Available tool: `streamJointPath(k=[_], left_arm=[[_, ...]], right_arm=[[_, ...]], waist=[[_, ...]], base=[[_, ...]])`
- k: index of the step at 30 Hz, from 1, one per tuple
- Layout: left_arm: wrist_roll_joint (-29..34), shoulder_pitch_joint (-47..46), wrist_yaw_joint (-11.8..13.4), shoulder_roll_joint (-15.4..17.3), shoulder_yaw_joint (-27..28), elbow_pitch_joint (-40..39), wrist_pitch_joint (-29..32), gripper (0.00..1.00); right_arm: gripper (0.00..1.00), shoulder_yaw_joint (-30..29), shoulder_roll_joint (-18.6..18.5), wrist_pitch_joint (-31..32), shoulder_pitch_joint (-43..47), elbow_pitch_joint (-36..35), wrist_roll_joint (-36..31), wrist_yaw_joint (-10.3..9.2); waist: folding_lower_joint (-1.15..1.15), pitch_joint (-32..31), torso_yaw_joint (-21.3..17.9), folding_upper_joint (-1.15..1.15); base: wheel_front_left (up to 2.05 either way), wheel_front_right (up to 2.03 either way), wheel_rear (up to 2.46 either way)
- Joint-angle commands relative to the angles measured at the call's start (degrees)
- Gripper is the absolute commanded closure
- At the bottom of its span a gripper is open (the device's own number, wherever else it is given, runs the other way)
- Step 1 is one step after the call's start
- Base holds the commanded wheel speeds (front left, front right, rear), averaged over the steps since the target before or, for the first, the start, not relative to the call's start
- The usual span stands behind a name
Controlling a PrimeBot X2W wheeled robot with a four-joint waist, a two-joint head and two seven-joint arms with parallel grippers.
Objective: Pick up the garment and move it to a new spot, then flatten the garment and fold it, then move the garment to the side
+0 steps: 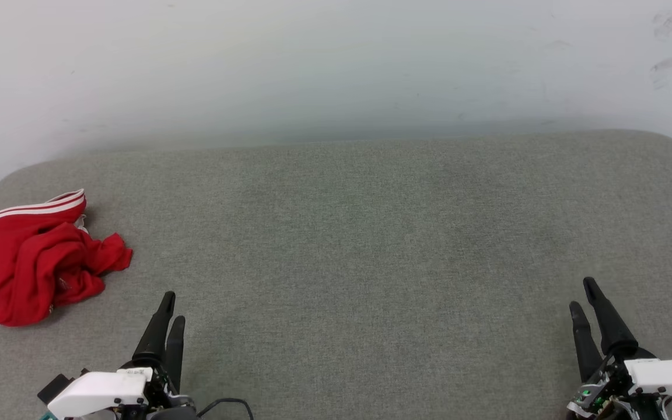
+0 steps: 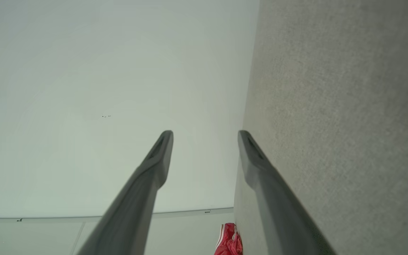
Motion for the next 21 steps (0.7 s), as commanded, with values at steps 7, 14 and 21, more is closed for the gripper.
streamJointPath(k=[7,14,21], left_arm=[[1.2,0.9,0.0,0.0,-0.9,-1.1,-2.0,0.00],[4.3,2.1,0.0,0.1,0.3,-2.2,-4.2,0.00],[9.1,2.9,-0.1,0.1,1.3,-3.1,-5.9,0.00]], right_arm=[[0.00,0.9,0.0,-2.0,1.2,-1.4,-2.3,0.00],[0.00,1.3,0.0,-4.2,2.4,-2.6,-7.5,0.00],[0.00,0.9,0.0,-5.9,3.2,-4.3,-14.9,0.00]], waist=[[0.00,-0.1,-0.1,0.00],[0.00,-0.3,-0.1,0.00],[0.00,-0.4,-0.1,0.00]], base=[[0.00,0.00,0.00],[0.00,0.00,0.00],[0.00,0.00,0.00]])
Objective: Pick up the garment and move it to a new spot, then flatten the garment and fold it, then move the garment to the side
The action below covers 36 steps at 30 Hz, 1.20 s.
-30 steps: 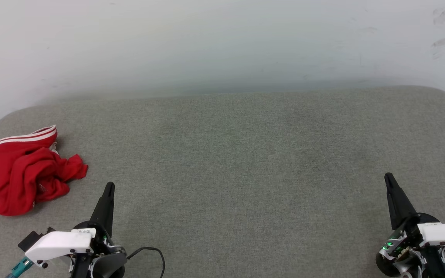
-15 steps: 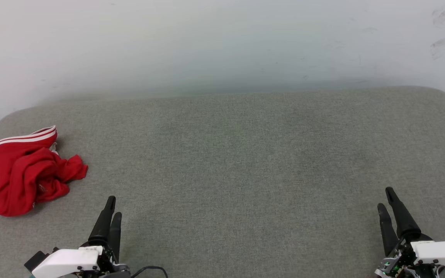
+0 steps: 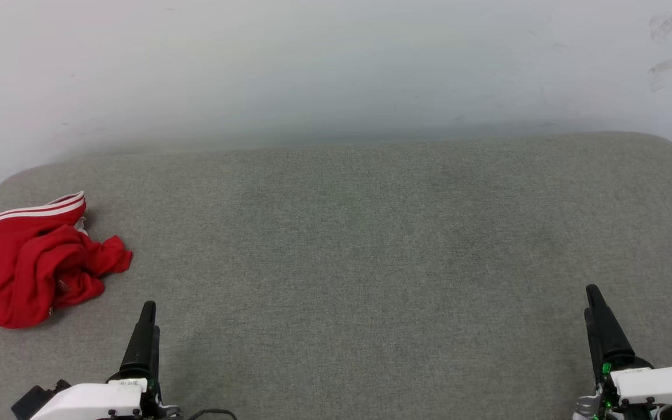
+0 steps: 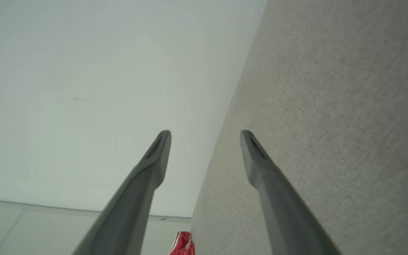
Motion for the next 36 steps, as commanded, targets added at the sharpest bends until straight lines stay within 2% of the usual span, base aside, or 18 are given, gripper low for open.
streamJointPath(k=[1,10,17,25,29,32,36], left_arm=[[1.6,-0.2,-0.1,0.2,0.6,-1.4,-0.6,0.00],[10.2,-0.4,-0.1,0.2,6.1,-3.6,-2.6,0.00],[18.9,-0.1,0.4,0.2,7.2,-8.0,-4.1,0.00],[33.1,1.4,4.4,0.3,3.2,-15.9,-5.7,0.00],[39.6,2.1,6.8,0.3,-0.8,-19.1,-6.4,0.00],[45.4,2.7,7.4,0.3,-4.0,-20.5,-7.0,0.00],[50.1,3.4,9.4,1.2,-7.7,-21.2,-7.6,0.00]], right_arm=[[0.00,-0.1,0.0,-0.6,-0.2,-1.5,-2.5,0.00],[0.00,0.2,0.0,-2.6,0.0,-6.6,-16.6,0.01],[0.00,2.0,0.0,-4.1,0.0,-10.6,-30.2,0.01],[0.00,3.3,0.0,-5.7,0.5,-13.6,-43.1,0.01],[0.00,3.9,0.0,-6.4,0.9,-14.6,-48.4,0.01],[0.00,4.3,0.0,-6.9,1.2,-15.1,-51.9,0.01],[0.00,4.7,0.0,-7.6,1.8,-15.4,-56.0,0.01]], waist=[[0.00,0.0,0.0,0.00],[0.00,-0.1,0.1,0.00],[0.00,0.0,0.1,0.00],[0.00,0.0,0.0,0.00],[0.00,0.0,0.0,0.00],[0.00,0.0,-0.1,0.00],[0.00,0.0,-0.1,0.00]], base=[[0.00,0.00,0.00],[0.00,0.00,0.00],[0.00,0.00,0.00],[0.00,0.00,0.00],[0.00,0.00,0.00],[0.00,0.00,0.00],[0.00,0.00,0.00]])
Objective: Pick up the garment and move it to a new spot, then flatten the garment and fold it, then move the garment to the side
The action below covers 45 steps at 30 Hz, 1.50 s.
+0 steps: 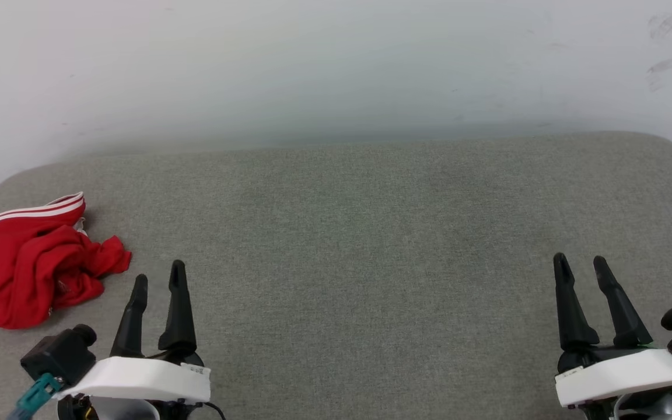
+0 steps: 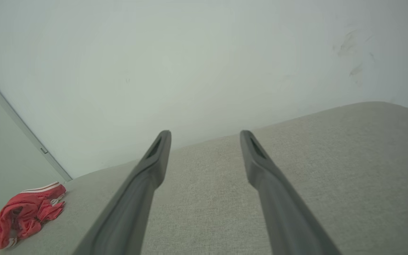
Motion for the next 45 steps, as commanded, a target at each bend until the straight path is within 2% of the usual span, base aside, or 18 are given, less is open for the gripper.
streamJointPath(k=[1,14,21,33,36,37,45], left_arm=[[2.3,0.2,1.0,1.1,-1.4,-1.0,-0.6,0.00],[11.0,0.6,10.6,7.6,-12.4,1.0,-2.7,0.00],[12.2,1.2,11.4,8.7,-14.6,2.2,-3.7,0.00],[17.6,2.2,8.5,8.0,-14.9,1.0,-5.3,0.00],[16.9,3.1,6.3,6.7,-13.2,1.3,-5.7,0.00],[16.9,3.1,6.3,6.7,-13.2,1.3,-5.7,0.00],[19.1,4.9,-1.1,2.5,-6.3,3.0,-6.6,0.00]], right_arm=[[0.00,0.2,0.0,-0.7,0.4,-0.9,-2.5,0.01],[0.00,0.7,0.0,-2.7,1.8,0.3,-13.6,0.01],[0.00,1.1,0.1,-3.8,2.4,0.3,-18.2,0.01],[0.00,1.7,0.1,-5.4,3.0,-0.9,-23.1,0.01],[0.00,1.8,0.1,-5.7,3.4,-1.1,-23.0,0.01],[0.00,1.8,0.1,-5.7,3.4,-1.1,-23.0,0.01],[0.00,1.3,0.1,-6.7,4.3,-1.1,-22.1,0.00]], waist=[[-0.01,0.0,0.0,0.00],[-0.01,-0.3,-0.3,0.00],[-0.01,-0.4,-0.4,0.00],[-0.01,-0.4,-0.4,0.00],[-0.01,-0.4,-0.4,0.00],[-0.01,-0.4,-0.4,0.00],[-0.01,-0.6,-0.5,0.00]], base=[[0.00,0.00,0.00],[0.00,0.00,0.00],[0.00,0.00,0.00],[0.00,0.00,0.00],[0.00,0.00,0.00],[0.00,0.00,0.00],[0.00,0.00,0.00]])
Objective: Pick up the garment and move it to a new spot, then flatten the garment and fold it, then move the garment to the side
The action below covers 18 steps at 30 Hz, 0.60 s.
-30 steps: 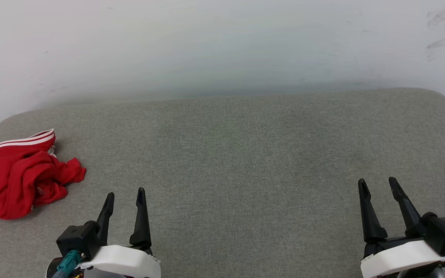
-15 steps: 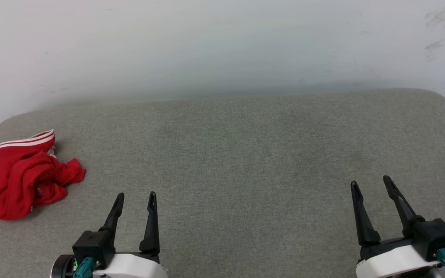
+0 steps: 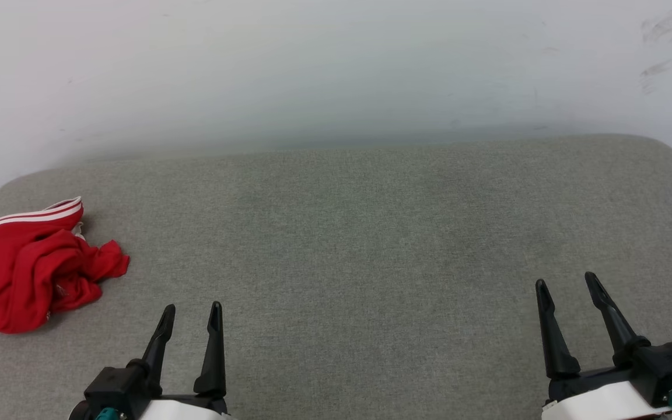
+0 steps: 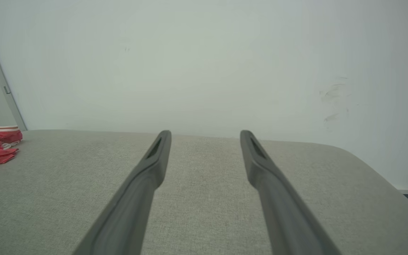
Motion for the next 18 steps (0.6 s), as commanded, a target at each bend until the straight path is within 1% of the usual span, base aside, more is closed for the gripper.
streamJointPath(k=[1,4,7,12,18], left_arm=[[1.2,0.4,-0.9,-0.4,0.7,-0.1,-0.6,0.00],[2.8,0.9,-3.1,-1.4,2.5,0.7,-0.9,0.00],[4.5,1.1,-4.5,-2.0,3.5,1.3,-1.3,0.00],[7.3,1.5,-5.6,-2.5,4.3,1.5,-1.7,0.00],[9.4,1.9,-6.1,-2.7,4.5,1.5,-2.4,0.00]], right_arm=[[0.00,-0.2,0.1,-0.6,0.7,-0.2,-0.1,-0.02],[0.00,-0.3,0.1,-0.9,1.1,0.2,0.0,-0.02],[0.00,-0.4,0.1,-1.2,1.3,0.5,-0.2,-0.02],[0.00,-0.3,0.1,-1.8,1.6,0.2,-1.6,-0.02],[0.00,0.2,0.1,-2.4,2.0,-0.4,-3.5,-0.02]], waist=[[0.00,0.0,0.0,0.00],[0.00,-0.1,0.0,0.00],[0.00,-0.1,-0.1,0.00],[0.00,-0.1,0.0,0.00],[0.00,0.0,0.8,0.00]], base=[[0.00,0.00,0.00],[0.00,0.00,0.00],[0.00,0.00,0.00],[0.00,0.00,0.00],[0.00,0.00,0.00]])
